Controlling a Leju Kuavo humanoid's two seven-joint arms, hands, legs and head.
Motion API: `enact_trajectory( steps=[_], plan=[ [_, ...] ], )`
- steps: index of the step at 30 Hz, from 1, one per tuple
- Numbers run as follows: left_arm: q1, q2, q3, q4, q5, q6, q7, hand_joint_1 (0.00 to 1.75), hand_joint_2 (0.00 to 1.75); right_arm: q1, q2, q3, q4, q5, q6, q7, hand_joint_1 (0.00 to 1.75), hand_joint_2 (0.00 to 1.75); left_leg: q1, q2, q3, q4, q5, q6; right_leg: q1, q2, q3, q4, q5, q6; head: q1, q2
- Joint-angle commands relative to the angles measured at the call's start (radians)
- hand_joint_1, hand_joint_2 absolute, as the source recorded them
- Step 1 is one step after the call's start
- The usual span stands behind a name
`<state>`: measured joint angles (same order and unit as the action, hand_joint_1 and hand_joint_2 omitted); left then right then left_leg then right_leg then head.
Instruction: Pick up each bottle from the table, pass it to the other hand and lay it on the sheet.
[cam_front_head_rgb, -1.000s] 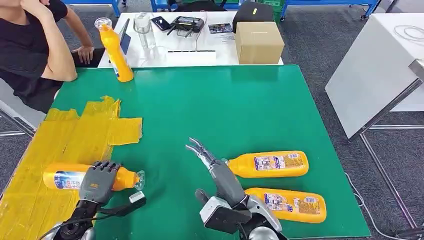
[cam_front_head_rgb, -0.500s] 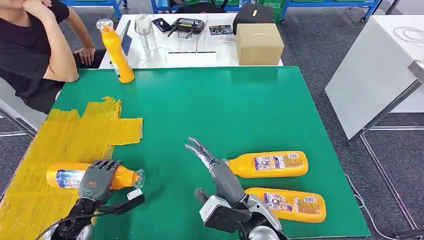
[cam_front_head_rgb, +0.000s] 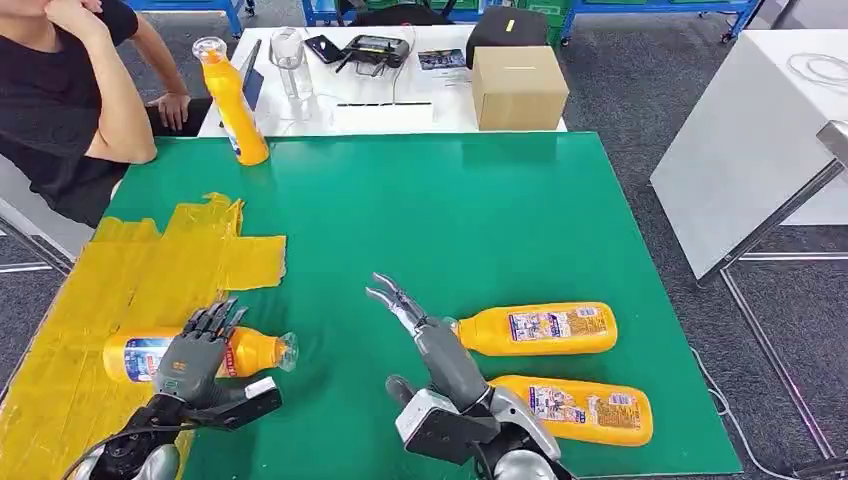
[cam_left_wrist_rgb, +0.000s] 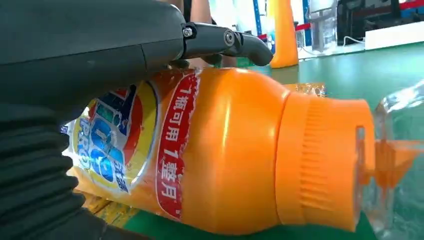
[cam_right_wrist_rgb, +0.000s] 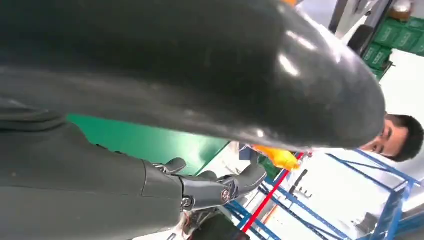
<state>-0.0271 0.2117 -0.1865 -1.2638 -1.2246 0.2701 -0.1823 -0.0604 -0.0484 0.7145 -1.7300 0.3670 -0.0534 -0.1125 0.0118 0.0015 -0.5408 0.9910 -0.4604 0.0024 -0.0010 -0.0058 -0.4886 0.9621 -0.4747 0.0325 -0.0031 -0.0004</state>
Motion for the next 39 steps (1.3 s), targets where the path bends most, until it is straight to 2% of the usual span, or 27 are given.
enact_trajectory(
  steps=[1, 3, 7, 21, 27, 30, 34, 35, 36, 39],
  plan=[
    [0.026, -0.005, 0.030, -0.010, 0.044, -0.005, -0.030, 0.00, 0.00, -0.038, -0.001, 0.016, 0.057, -0.002, 0.006, 0.002, 0.00, 0.00, 0.000, 0.003, -0.001, -0.001, 0.001, 0.000, 0.000, 0.004, -0.002, -0.001, 0.002, 0.000, 0.000, 0.000],
    [0.033, -0.019, 0.048, -0.033, 0.056, 0.019, -0.046, 0.00, 0.00, -0.031, -0.001, 0.012, 0.054, -0.002, 0.004, 0.002, 0.00, 0.00, 0.000, 0.002, 0.000, -0.001, 0.000, 0.000, 0.000, 0.002, -0.001, 0.000, 0.001, 0.000, 0.000, 0.000],
    [0.061, -0.097, 0.125, -0.137, 0.128, 0.127, -0.103, 0.00, 0.00, -0.005, -0.005, 0.001, 0.028, 0.001, -0.009, -0.018, 0.00, 0.00, 0.000, 0.001, -0.001, 0.000, 0.000, 0.001, 0.000, 0.001, -0.002, 0.000, 0.001, 0.000, 0.000, 0.000],
    [0.063, -0.099, 0.127, -0.147, 0.130, 0.123, -0.103, 0.00, 0.00, -0.002, -0.006, 0.000, 0.025, 0.001, -0.010, -0.019, 0.00, 0.00, 0.000, 0.000, -0.004, 0.000, 0.000, 0.001, 0.000, 0.001, -0.005, -0.001, 0.000, 0.000, 0.000, 0.000],
    [0.041, -0.191, 0.209, -0.216, 0.338, 0.184, -0.212, 0.00, 0.00, 0.019, -0.016, -0.004, 0.016, 0.006, -0.028, -0.037, 0.00, 0.00, 0.001, -0.001, -0.006, 0.001, 0.000, 0.001, 0.000, 0.000, -0.006, 0.000, 0.000, 0.000, 0.000, 0.000],
    [0.045, -0.233, 0.244, -0.258, 0.517, 0.151, -0.272, 0.00, 0.00, 0.035, -0.021, -0.005, 0.007, 0.019, -0.047, -0.050, 0.00, 0.00, 0.000, -0.001, -0.006, 0.001, 0.000, 0.001, 0.000, -0.001, -0.006, 0.000, 0.000, 0.000, 0.000, 0.000],
    [0.058, -0.281, 0.293, -0.322, 0.842, -0.050, -0.305, 0.00, 0.00, 0.093, -0.040, -0.029, -0.036, 0.069, -0.102, -0.081, 0.00, 0.00, 0.000, -0.001, -0.006, 0.001, 0.000, 0.001, 0.000, -0.001, -0.006, 0.000, 0.000, 0.000, 0.000, 0.000],
    [0.085, -0.309, 0.311, -0.372, 1.053, -0.192, -0.299, 0.00, 0.00, 0.139, -0.053, -0.049, -0.070, 0.136, -0.155, -0.095, 0.00, 1.75, 0.000, -0.002, -0.006, 0.001, 0.000, 0.001, 0.000, -0.001, -0.006, 0.000, 0.000, 0.000, 0.000, 0.000],
    [0.139, -0.337, 0.307, -0.452, 1.164, -0.266, -0.270, 0.00, 0.00, 0.202, -0.083, -0.067, -0.123, 0.175, -0.190, -0.113, 0.00, 1.75, 0.000, -0.003, -0.006, 0.001, 0.000, 0.001, 0.000, -0.002, -0.006, -0.001, 0.000, 0.000, 0.000, 0.000],
    [0.277, -0.385, 0.250, -0.622, 1.247, -0.323, -0.251, 0.00, 0.00, 0.319, -0.115, -0.087, -0.213, 0.361, -0.389, -0.115, 0.00, 1.75, 0.000, -0.001, -0.006, 0.001, -0.002, 0.001, 0.000, -0.001, -0.006, -0.001, -0.001, 0.001, 0.000, 0.000]
  ],
)
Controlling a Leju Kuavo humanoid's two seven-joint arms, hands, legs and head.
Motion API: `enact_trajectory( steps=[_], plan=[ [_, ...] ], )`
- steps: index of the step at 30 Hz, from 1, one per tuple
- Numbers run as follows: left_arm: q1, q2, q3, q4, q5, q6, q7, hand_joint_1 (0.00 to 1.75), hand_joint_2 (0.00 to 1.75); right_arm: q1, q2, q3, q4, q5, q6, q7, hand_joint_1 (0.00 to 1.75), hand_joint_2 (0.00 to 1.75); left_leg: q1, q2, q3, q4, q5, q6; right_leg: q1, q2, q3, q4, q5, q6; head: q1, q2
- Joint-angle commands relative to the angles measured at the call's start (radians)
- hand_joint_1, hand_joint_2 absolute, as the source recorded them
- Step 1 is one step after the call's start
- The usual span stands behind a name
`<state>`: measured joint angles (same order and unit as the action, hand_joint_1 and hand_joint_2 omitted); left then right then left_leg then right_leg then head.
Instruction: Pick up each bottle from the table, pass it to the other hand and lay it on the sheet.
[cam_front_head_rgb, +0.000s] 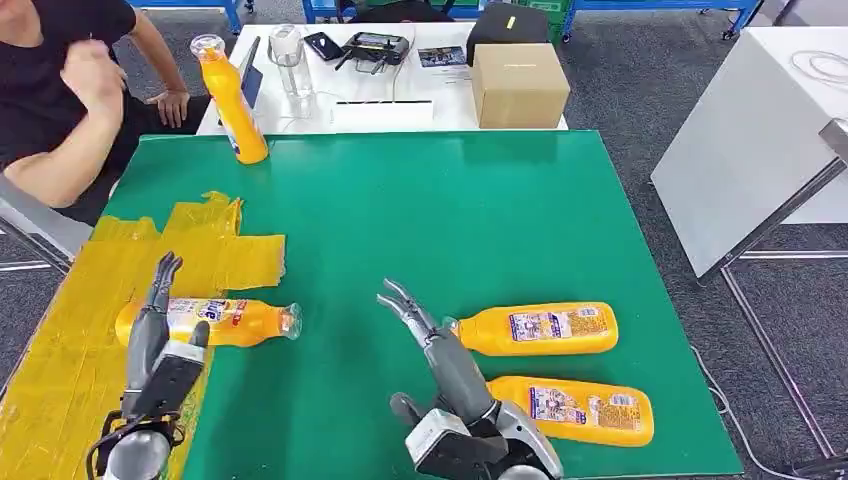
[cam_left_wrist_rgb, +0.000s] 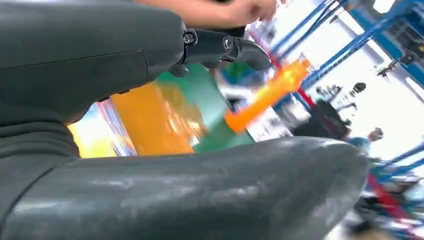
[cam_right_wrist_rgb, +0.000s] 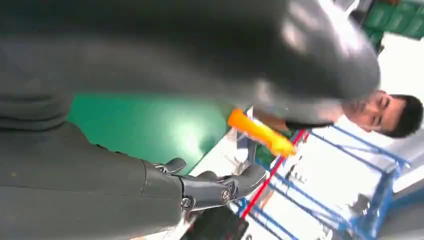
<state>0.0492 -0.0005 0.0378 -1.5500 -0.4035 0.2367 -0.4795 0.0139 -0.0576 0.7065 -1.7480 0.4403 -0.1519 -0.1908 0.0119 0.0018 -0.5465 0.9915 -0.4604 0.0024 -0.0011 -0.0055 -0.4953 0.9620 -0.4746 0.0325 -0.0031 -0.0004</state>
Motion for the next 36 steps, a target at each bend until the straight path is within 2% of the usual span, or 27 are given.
enact_trajectory(
  steps=[1, 3, 4, 5, 9, 13, 17, 23, 26, 28, 33, 36],
  plan=[
    [0.234, -0.179, 0.001, -0.367, 0.466, -0.314, 0.065, 0.00, 0.00, 0.267, -0.119, -0.083, -0.211, 0.305, -0.337, -0.013, 0.00, 1.75, 0.000, -0.002, 0.000, 0.001, -0.003, 0.002, 0.000, -0.001, 0.002, -0.001, -0.002, 0.001, 0.000, 0.000],
    [0.279, -0.179, -0.066, -0.418, 0.497, -0.330, 0.035, 0.00, 0.00, 0.293, -0.155, -0.094, -0.233, 0.298, -0.416, 0.006, 0.00, 1.75, -0.001, 0.001, -0.001, 0.001, -0.004, 0.002, 0.000, 0.001, 0.000, -0.001, -0.002, 0.001, 0.000, 0.000],
    [0.291, -0.180, -0.079, -0.426, 0.477, -0.317, 0.032, 0.00, 0.00, 0.306, -0.165, -0.099, -0.237, 0.298, -0.419, 0.018, 0.00, 1.75, -0.001, 0.000, -0.004, 0.001, -0.002, 0.002, -0.001, 0.001, -0.003, 0.000, -0.001, 0.001, 0.000, 0.000],
    [0.306, -0.181, -0.108, -0.443, 0.491, -0.319, 0.022, 0.00, 1.75, 0.327, -0.181, -0.107, -0.248, 0.295, -0.423, 0.052, 0.00, 1.75, -0.001, 0.000, -0.004, 0.001, -0.003, 0.002, -0.001, 0.000, -0.003, -0.001, -0.002, 0.001, 0.000, 0.000],
    [0.345, -0.173, -0.202, -0.483, 0.468, -0.258, 0.001, 0.00, 1.75, 0.405, -0.245, -0.087, -0.299, 0.316, -0.448, 0.159, 0.00, 1.75, -0.001, -0.003, -0.007, 0.001, -0.003, 0.002, -0.001, -0.002, -0.006, -0.001, -0.002, 0.001, 0.000, 0.000],
    [0.349, -0.170, -0.214, -0.484, 0.474, -0.252, -0.001, 0.00, 1.75, 0.410, -0.255, -0.075, -0.304, 0.324, -0.458, 0.170, 0.00, 1.75, -0.001, -0.001, -0.006, 0.000, -0.002, 0.002, -0.001, 0.000, -0.008, -0.001, -0.001, 0.000, 0.000, 0.000],
    [0.358, -0.176, -0.220, -0.478, 0.476, -0.230, -0.006, 0.00, 1.75, 0.408, -0.287, -0.034, -0.314, 0.423, -0.483, 0.298, 0.00, 1.75, -0.001, 0.000, -0.004, 0.000, -0.002, 0.002, -0.001, 0.001, -0.006, -0.001, -0.001, 0.000, 0.000, 0.000],
    [0.364, -0.180, -0.208, -0.471, 0.456, -0.214, -0.008, 0.00, 1.75, 0.423, -0.376, -0.009, -0.315, 0.481, -0.485, 0.491, 0.00, 1.75, -0.001, 0.000, -0.003, -0.001, -0.002, 0.002, -0.001, 0.001, -0.008, -0.002, -0.001, 0.000, 0.000, 0.000],
    [0.364, -0.181, -0.205, -0.474, 0.456, -0.213, -0.008, 0.00, 1.75, 0.430, -0.384, -0.013, -0.311, 0.481, -0.492, 0.499, 0.00, 1.75, -0.001, 0.000, -0.002, -0.001, -0.003, 0.002, -0.001, 0.001, -0.006, -0.002, -0.001, 0.000, 0.000, 0.000],
    [0.366, -0.182, -0.204, -0.477, 0.452, -0.215, -0.006, 0.00, 1.75, 0.440, -0.407, -0.014, -0.313, 0.507, -0.476, 0.585, 0.00, 1.75, -0.001, 0.000, -0.002, -0.001, -0.003, 0.002, -0.001, 0.001, -0.007, -0.002, -0.001, 0.000, 0.000, 0.000],
    [0.369, -0.181, -0.199, -0.478, 0.443, -0.222, 0.003, 0.00, 1.75, 0.520, -0.513, -0.047, -0.343, 0.566, -0.462, 0.770, 0.00, 1.75, -0.002, -0.001, -0.003, 0.000, -0.002, 0.002, -0.002, 0.000, -0.007, -0.001, -0.001, 0.000, 0.000, 0.000],
    [0.365, -0.181, -0.196, -0.475, 0.448, -0.231, 0.003, 0.00, 1.75, 0.544, -0.557, -0.053, -0.363, 0.565, -0.463, 0.814, 0.00, 1.75, -0.002, -0.001, -0.003, 0.000, -0.003, 0.002, -0.002, 0.000, -0.007, -0.001, -0.002, 0.000, -0.001, 0.000]
  ],
)
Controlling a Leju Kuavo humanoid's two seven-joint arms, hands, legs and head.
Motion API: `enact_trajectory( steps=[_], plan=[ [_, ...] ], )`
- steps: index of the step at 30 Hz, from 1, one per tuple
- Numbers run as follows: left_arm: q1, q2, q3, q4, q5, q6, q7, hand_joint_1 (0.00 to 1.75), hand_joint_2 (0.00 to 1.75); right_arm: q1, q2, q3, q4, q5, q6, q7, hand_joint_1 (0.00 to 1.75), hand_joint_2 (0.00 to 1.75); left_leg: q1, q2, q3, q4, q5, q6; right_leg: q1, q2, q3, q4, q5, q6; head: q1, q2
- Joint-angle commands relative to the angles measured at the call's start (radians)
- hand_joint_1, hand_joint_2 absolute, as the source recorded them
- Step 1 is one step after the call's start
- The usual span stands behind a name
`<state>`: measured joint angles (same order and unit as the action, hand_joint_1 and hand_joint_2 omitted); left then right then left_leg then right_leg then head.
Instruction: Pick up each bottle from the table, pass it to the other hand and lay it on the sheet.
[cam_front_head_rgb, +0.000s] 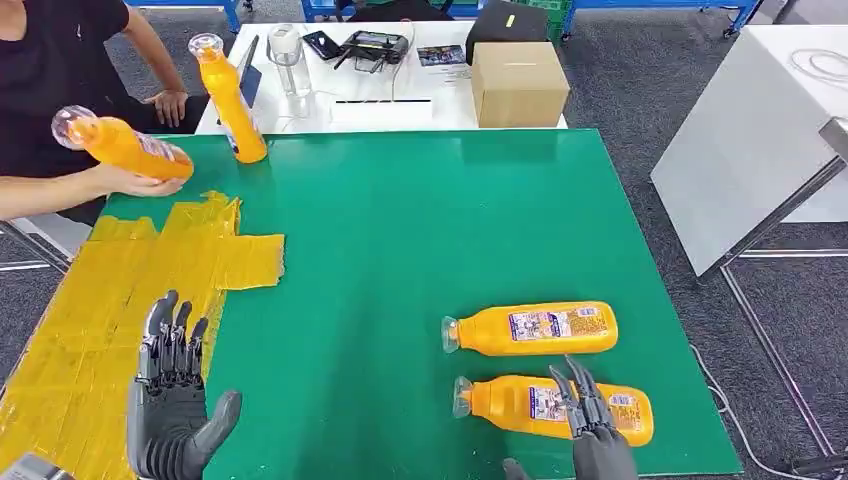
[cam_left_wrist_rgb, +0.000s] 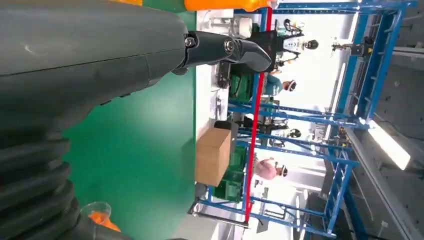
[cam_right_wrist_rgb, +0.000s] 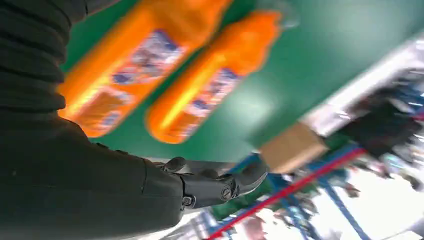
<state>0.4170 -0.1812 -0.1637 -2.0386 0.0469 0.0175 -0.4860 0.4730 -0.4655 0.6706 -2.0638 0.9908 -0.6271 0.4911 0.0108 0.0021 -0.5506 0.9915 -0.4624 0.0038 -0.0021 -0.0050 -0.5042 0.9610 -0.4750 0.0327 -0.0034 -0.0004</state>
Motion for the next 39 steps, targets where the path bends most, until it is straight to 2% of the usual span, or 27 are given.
enact_trajectory(
  steps=[1, 5, 11, 27, 34, 39],
  plan=[
    [-0.003, 0.000, 0.006, 0.014, -0.003, -0.012, 0.010, 0.00, 1.75, 0.085, -0.150, -0.017, -0.047, 0.015, 0.012, 0.132, 0.00, 1.75, -0.001, 0.000, 0.001, 0.000, -0.001, 0.001, -0.001, 0.000, 0.001, 0.000, -0.001, 0.000, 0.000, 0.000],
    [-0.004, -0.001, 0.011, 0.023, -0.003, -0.023, 0.017, 0.00, 1.75, 0.108, -0.188, -0.016, -0.070, 0.047, 0.031, 0.207, 0.00, 1.75, -0.001, 0.000, 0.001, 0.000, -0.001, 0.000, -0.001, 0.001, 0.003, 0.000, -0.001, 0.000, 0.000, 0.000],
    [-0.013, 0.004, 0.009, 0.032, 0.002, -0.038, 0.028, 0.00, 1.75, 0.177, -0.195, -0.113, -0.082, 0.044, 0.074, 0.207, 0.00, 1.75, -0.001, -0.001, 0.000, 0.000, -0.001, 0.001, -0.001, -0.001, -0.004, 0.000, -0.001, 0.000, 0.000, 0.000],
    [-0.011, 0.009, 0.009, 0.039, 0.008, -0.048, 0.020, 0.00, 1.75, 0.182, -0.200, -0.117, -0.084, 0.050, 0.058, 0.205, 0.00, 1.75, -0.001, 0.000, 0.002, -0.001, -0.001, 0.001, 0.000, 0.000, -0.003, -0.001, -0.001, 0.000, 0.000, 0.000],
    [-0.031, 0.012, 0.005, 0.044, 0.016, -0.059, 0.040, 0.00, 1.75, 0.193, -0.181, -0.240, -0.063, 0.056, 0.101, 0.190, 0.00, 1.75, 0.000, 0.000, 0.002, -0.001, -0.001, 0.001, 0.000, 0.000, -0.002, -0.001, 0.000, 0.000, 0.000, 0.000],
    [-0.044, 0.023, -0.006, 0.050, 0.027, -0.070, 0.039, 0.00, 1.75, 0.231, -0.088, -0.430, -0.026, -0.017, 0.152, 0.039, 0.00, 1.75, 0.000, -0.002, 0.003, -0.002, 0.000, 0.001, 0.000, -0.002, -0.002, -0.002, -0.001, 0.000, 0.000, 0.000]
  ],
)
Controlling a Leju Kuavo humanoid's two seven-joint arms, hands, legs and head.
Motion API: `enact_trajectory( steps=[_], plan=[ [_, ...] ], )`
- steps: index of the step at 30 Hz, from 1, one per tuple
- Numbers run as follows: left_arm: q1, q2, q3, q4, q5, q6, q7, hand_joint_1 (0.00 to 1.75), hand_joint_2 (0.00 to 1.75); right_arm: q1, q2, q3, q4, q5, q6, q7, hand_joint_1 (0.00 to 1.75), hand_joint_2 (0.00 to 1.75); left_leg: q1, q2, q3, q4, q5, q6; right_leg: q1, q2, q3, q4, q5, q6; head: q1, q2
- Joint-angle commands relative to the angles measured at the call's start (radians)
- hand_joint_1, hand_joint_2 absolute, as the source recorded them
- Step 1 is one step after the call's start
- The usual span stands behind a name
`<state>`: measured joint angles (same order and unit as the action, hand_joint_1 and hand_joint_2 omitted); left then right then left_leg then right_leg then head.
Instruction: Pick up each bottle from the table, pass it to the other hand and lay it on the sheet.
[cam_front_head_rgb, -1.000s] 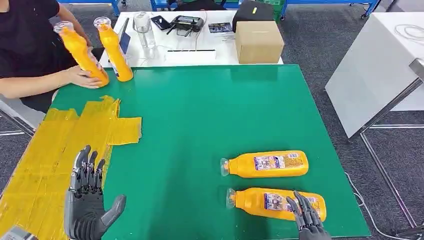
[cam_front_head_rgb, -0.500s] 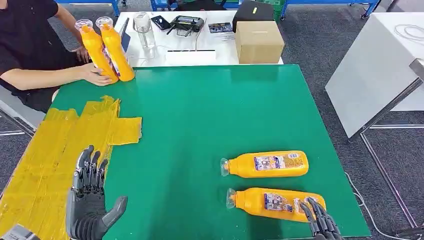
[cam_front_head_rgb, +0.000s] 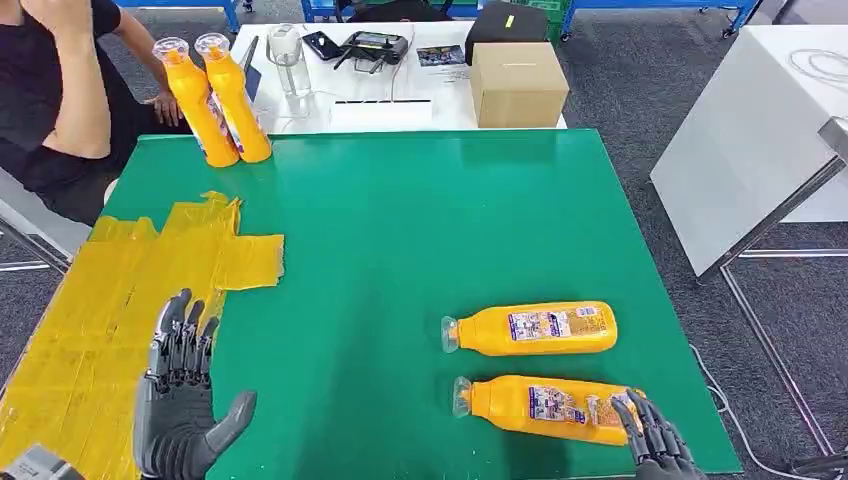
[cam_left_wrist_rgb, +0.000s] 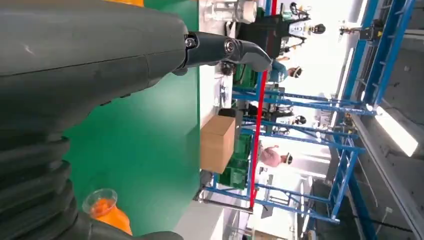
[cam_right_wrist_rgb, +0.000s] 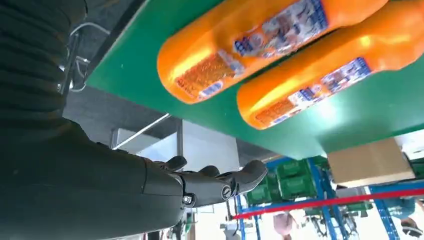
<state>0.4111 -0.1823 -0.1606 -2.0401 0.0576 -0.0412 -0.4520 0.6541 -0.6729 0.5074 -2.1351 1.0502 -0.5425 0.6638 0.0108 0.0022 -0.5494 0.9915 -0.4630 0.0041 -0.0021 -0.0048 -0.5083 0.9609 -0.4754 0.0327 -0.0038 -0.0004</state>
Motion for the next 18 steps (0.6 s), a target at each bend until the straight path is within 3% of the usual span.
enact_trajectory(
  steps=[1, 3, 8, 12, 18],
  plan=[
    [-0.033, 0.022, -0.006, 0.058, 0.014, -0.006, 0.007, 0.00, 1.75, 0.072, 0.147, -0.313, 0.051, -0.081, 0.092, -0.157, 0.00, 1.75, 0.000, -0.002, 0.001, -0.001, 0.001, 0.000, 0.000, -0.002, 0.001, -0.001, 0.000, 0.000, 0.000, 0.000],
    [-0.029, 0.024, -0.004, 0.068, 0.014, -0.019, 0.003, 0.00, 1.75, 0.101, 0.251, -0.441, 0.062, -0.111, 0.173, -0.301, 0.00, 1.75, 0.000, -0.004, 0.003, -0.003, 0.001, 0.000, 0.000, -0.003, 0.004, -0.003, 0.000, -0.001, 0.000, 0.000],
    [-0.035, 0.026, -0.003, 0.073, 0.020, -0.039, 0.000, 0.00, 1.75, 0.089, 0.402, -0.572, 0.070, -0.090, 0.322, -0.460, 0.00, 1.75, 0.000, -0.003, 0.001, -0.002, 0.001, 0.000, 0.000, -0.003, 0.002, -0.002, 0.000, -0.001, 0.000, 0.000],
    [-0.036, 0.025, -0.002, 0.071, 0.023, -0.044, 0.003, 0.00, 1.75, 0.082, 0.474, -0.621, 0.063, -0.062, 0.399, -0.527, 0.00, 1.75, 0.000, -0.004, 0.003, -0.003, 0.001, 0.000, 0.001, -0.003, 0.003, -0.003, 0.000, -0.001, 0.000, 0.000],
    [-0.040, 0.026, -0.002, 0.072, 0.024, -0.048, 0.007, 0.00, 1.75, 0.086, 0.505, -0.652, 0.055, -0.044, 0.457, -0.561, 0.00, 1.75, 0.000, -0.003, 0.003, -0.002, 0.000, 0.000, 0.000, -0.002, 0.003, -0.002, 0.000, 0.000, 0.000, 0.000]
  ],
)
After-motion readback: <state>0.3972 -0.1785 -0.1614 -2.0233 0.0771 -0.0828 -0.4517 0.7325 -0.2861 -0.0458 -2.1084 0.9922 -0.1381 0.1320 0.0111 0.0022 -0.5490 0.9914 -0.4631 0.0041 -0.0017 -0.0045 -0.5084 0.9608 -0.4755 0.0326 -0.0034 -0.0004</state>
